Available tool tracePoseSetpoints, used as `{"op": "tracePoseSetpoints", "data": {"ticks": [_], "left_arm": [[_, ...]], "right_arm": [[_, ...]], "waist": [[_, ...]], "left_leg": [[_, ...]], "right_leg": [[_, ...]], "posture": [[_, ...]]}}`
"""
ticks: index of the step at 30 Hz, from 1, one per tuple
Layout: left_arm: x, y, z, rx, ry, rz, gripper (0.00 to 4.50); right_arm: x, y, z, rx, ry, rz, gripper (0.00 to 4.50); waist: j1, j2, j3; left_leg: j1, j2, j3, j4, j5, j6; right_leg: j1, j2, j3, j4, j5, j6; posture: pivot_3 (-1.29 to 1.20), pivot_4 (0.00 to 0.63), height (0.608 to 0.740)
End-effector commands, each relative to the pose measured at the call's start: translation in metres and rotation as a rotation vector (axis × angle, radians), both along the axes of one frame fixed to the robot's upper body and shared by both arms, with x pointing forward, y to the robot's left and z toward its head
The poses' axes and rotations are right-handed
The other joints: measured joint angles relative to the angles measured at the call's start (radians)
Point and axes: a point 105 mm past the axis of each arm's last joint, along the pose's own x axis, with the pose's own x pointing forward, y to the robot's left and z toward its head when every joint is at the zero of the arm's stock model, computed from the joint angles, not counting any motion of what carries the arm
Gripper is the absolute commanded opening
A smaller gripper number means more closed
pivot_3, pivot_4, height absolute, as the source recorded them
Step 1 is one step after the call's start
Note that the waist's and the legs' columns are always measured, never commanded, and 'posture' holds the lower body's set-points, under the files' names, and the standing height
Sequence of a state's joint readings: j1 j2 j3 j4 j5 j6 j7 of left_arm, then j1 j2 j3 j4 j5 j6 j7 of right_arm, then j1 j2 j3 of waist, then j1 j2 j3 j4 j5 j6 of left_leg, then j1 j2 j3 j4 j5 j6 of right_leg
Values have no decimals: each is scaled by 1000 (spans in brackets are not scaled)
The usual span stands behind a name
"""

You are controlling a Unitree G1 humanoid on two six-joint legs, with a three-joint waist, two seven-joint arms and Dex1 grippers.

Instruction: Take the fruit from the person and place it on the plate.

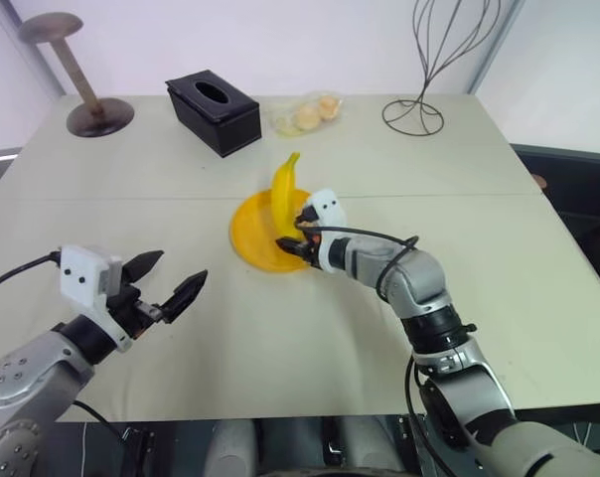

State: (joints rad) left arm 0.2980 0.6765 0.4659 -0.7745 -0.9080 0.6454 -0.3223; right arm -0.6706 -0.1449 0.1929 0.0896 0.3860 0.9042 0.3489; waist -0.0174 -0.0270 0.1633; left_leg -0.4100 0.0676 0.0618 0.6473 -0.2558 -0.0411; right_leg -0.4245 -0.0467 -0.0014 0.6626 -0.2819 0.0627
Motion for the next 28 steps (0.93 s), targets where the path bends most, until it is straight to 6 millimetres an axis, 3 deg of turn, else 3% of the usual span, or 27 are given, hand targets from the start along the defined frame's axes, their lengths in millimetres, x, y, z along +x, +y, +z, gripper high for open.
{"op": "tracePoseSetpoints", "data": {"ticks": [1,3,4,7,10,13,18,24,28], "left_arm": [[-2,-5,11,11,-59,-12,4500],[-2,-5,11,10,-60,-12,4500],[-1,-5,11,10,-62,-11,4500],[-1,-5,11,7,-63,-8,4500],[-3,-6,10,25,-57,-21,4500],[-6,-7,7,58,-46,-37,4500],[-6,-3,5,75,-46,-38,4500],[-6,2,6,78,-50,-29,4500],[-4,0,6,78,-58,-42,4500]], "right_arm": [[4,5,15,21,-58,14,3300],[4,5,16,27,-58,20,4371],[3,4,17,30,-57,24,4472],[-1,1,25,35,-70,44,4472],[-7,-15,44,12,-124,76,4472],[-26,-57,70,-51,-215,143,4472],[-61,-102,83,-109,-245,219,4472],[-91,-145,71,-145,-209,225,4472],[-109,-154,48,-154,-148,251,4472]], "waist": [[0,0,0],[0,0,0],[-1,0,0],[0,0,0],[2,1,0],[10,1,2],[1,1,2],[5,1,2],[6,1,2]], "left_leg": [[0,0,0,0,0,0],[0,0,0,0,0,0],[0,0,0,0,0,0],[0,0,0,0,0,0],[0,0,-1,0,0,0],[-1,-1,-1,0,0,0],[-1,-1,-1,-1,-1,1],[-1,0,0,-2,-1,2],[0,0,0,-1,-1,2]], "right_leg": [[0,0,0,0,0,0],[0,0,0,0,0,0],[0,0,0,0,0,0],[0,0,0,0,0,0],[0,0,0,0,0,0],[0,-2,-1,-2,0,0],[3,-1,-1,-9,-1,-1],[3,1,0,-9,-1,-1],[5,0,0,-11,-1,-1]], "posture": [[0,150,740],[0,150,740],[0,150,740],[0,150,740],[0,150,740],[0,150,740],[0,150,740],[0,150,740],[0,150,740]]}}
